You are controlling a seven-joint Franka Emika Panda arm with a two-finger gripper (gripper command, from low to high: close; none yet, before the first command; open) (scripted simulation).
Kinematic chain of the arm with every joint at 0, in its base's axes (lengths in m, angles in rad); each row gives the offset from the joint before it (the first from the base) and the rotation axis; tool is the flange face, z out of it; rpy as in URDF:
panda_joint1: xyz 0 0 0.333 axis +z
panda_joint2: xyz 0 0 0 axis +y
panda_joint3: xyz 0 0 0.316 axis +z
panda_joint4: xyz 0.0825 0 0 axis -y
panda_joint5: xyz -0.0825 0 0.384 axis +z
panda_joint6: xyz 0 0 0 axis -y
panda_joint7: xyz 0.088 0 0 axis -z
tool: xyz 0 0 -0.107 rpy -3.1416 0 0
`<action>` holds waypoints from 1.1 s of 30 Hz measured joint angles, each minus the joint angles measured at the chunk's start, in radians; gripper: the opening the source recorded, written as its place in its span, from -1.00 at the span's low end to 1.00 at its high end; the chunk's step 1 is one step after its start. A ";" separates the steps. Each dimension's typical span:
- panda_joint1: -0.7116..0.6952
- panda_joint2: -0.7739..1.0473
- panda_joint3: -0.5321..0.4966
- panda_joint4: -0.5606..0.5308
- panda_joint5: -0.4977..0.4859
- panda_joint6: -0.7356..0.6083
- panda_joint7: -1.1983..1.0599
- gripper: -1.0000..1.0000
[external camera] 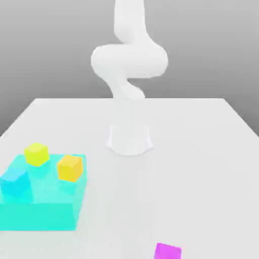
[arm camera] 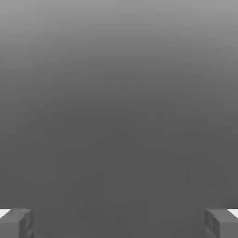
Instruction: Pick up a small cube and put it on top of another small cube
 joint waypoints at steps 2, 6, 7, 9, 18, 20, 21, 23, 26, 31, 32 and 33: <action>-0.016 0.077 0.024 0.001 -0.015 0.022 0.038 0.00; -0.044 0.224 0.068 0.002 -0.046 0.062 0.112 0.00; -0.049 0.260 0.078 0.003 -0.055 0.072 0.131 0.00; -0.057 0.333 0.095 0.004 -0.073 0.092 0.169 0.00; -0.066 0.659 0.141 0.007 -0.145 0.182 0.335 0.00; -0.061 0.731 0.144 0.008 -0.153 0.203 0.366 0.00; -0.057 0.766 0.144 0.008 -0.155 0.213 0.380 0.00; -0.049 0.837 0.145 0.008 -0.155 0.235 0.406 0.00; -0.039 0.940 0.148 0.008 -0.143 0.268 0.436 0.00; -0.019 1.114 0.143 0.020 -0.136 0.354 0.475 0.00; -0.011 1.150 0.133 0.027 -0.146 0.382 0.483 0.00; -0.002 1.187 0.122 0.034 -0.156 0.410 0.491 0.00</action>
